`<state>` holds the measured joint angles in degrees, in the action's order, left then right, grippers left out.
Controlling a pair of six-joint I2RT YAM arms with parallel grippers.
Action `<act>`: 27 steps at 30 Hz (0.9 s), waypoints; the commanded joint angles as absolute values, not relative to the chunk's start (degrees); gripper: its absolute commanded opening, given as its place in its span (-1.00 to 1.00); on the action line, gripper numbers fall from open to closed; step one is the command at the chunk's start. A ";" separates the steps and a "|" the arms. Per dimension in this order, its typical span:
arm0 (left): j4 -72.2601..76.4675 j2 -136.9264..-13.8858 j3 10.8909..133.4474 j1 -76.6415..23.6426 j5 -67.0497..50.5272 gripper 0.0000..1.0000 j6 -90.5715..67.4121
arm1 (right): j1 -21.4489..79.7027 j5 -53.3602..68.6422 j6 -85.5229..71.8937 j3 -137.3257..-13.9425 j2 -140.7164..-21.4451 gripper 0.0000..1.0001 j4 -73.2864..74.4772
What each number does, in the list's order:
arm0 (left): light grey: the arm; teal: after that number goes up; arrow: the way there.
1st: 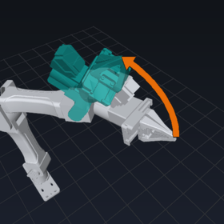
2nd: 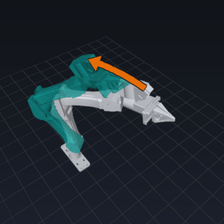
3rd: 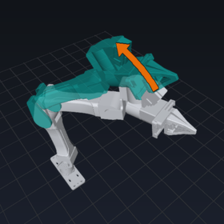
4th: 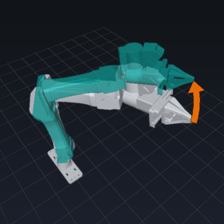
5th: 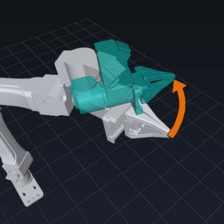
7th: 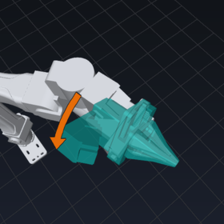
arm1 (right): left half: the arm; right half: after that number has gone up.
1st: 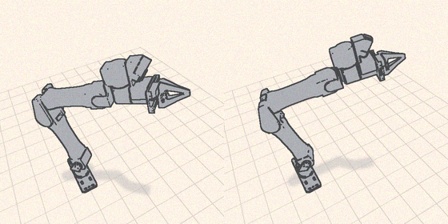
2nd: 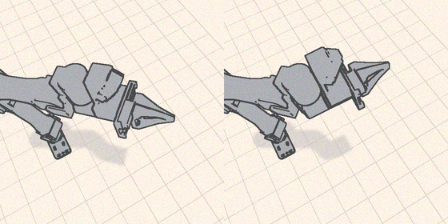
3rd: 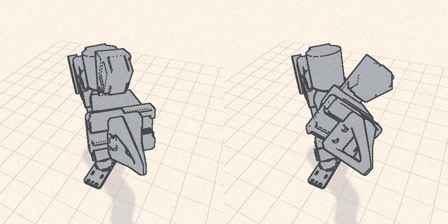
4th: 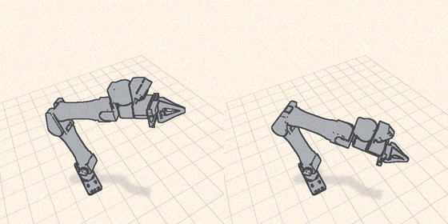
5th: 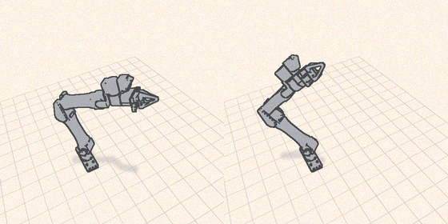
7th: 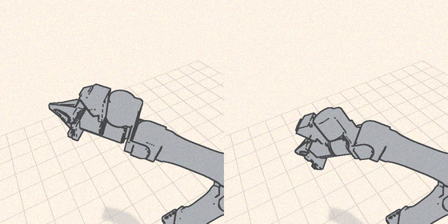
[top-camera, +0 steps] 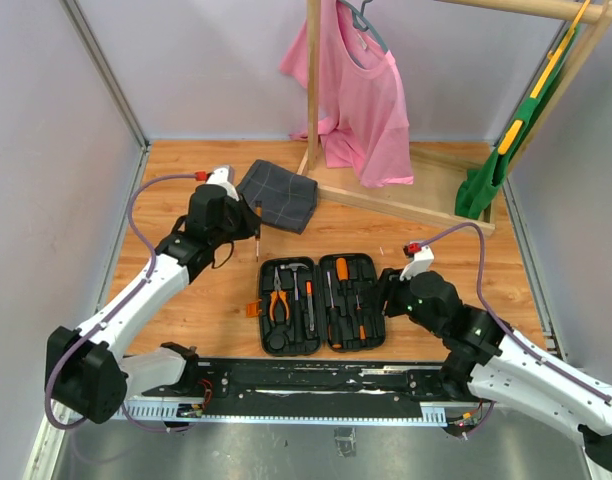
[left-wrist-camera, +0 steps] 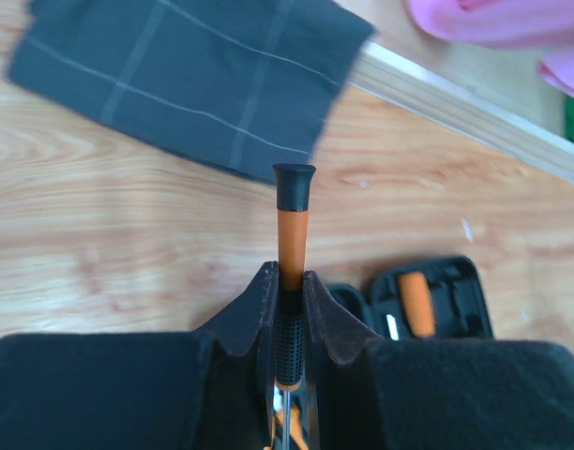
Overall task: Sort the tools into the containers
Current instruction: Pick up the screwdriver from the center of the board.
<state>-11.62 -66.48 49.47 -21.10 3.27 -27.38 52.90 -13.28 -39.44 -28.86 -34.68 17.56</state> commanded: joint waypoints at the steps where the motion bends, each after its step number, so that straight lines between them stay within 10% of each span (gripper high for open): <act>1: -9.12 -63.96 49.65 -26.12 -2.43 -0.99 -26.96 | 53.71 -11.32 -42.33 -25.28 -31.76 -0.04 7.87; 27: 9.07 -67.38 49.02 -53.60 1.63 -0.99 -37.35 | 53.70 -5.31 -46.32 -18.85 -31.05 0.18 -21.83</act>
<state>4.93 -66.63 47.88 -52.05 -0.19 -36.34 52.90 -7.84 -46.30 -19.35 -29.78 -15.64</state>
